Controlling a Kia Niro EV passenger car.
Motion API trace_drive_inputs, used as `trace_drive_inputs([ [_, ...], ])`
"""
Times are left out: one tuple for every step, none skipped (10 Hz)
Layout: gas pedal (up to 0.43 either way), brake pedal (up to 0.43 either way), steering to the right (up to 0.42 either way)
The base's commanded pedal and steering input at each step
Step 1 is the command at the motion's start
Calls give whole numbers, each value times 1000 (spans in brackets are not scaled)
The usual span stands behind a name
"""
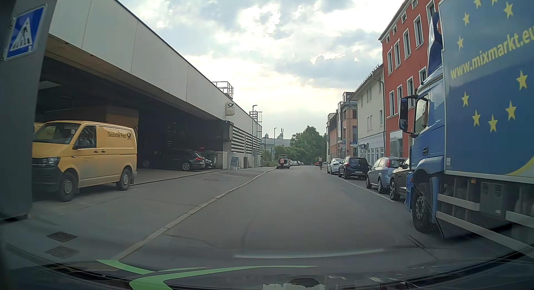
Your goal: Follow the waypoints while adhering to traffic rules and regulations
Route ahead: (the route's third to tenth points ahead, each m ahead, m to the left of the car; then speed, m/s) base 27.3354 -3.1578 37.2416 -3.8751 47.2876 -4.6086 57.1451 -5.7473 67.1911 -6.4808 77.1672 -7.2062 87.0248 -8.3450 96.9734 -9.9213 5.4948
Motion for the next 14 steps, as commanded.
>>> trace_drive_inputs([
  [169,0,81],
  [157,0,78],
  [157,0,72],
  [157,0,64],
  [157,0,56],
  [157,0,47],
  [157,0,39],
  [157,0,35],
  [157,0,30],
  [150,0,23],
  [150,0,21],
  [150,0,19],
  [150,0,16],
  [150,0,13],
])
